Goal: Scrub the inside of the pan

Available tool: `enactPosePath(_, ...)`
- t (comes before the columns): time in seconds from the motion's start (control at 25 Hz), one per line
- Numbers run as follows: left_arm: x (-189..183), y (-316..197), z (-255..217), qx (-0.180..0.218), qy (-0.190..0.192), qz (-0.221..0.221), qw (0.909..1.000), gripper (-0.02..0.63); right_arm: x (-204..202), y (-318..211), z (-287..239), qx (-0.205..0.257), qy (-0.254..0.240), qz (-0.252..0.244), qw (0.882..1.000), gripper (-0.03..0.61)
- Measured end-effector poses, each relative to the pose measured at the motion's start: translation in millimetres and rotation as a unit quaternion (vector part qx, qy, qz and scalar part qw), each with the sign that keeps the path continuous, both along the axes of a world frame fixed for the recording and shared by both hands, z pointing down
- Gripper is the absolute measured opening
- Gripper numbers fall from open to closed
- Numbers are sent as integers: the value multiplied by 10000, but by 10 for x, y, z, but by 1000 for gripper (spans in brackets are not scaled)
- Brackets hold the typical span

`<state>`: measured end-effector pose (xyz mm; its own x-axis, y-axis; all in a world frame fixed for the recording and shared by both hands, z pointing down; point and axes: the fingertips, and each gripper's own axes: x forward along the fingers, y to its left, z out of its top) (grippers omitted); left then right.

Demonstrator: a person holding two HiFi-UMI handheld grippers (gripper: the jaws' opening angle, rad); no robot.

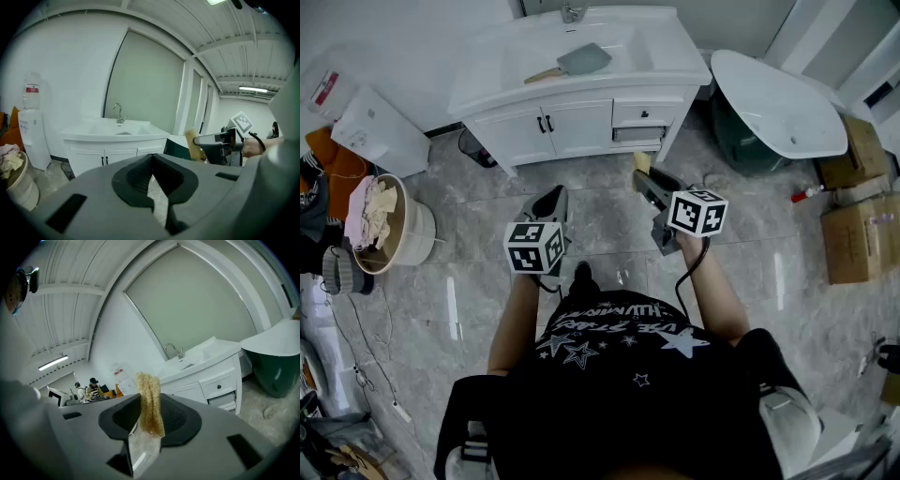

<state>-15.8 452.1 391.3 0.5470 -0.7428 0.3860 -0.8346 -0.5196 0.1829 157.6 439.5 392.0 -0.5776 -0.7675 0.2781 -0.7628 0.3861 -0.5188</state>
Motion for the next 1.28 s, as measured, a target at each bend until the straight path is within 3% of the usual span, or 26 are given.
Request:
enactPosePath(0.92,-337,164,233,-401,-11,-171,9990,9,-286,33,240,-295,40,-127,9995,127)
enactPosePath(1.28,-498,-330,361,-423,-117,167,9989,9,-473,-380,236,-182,-172,34,9997,144)
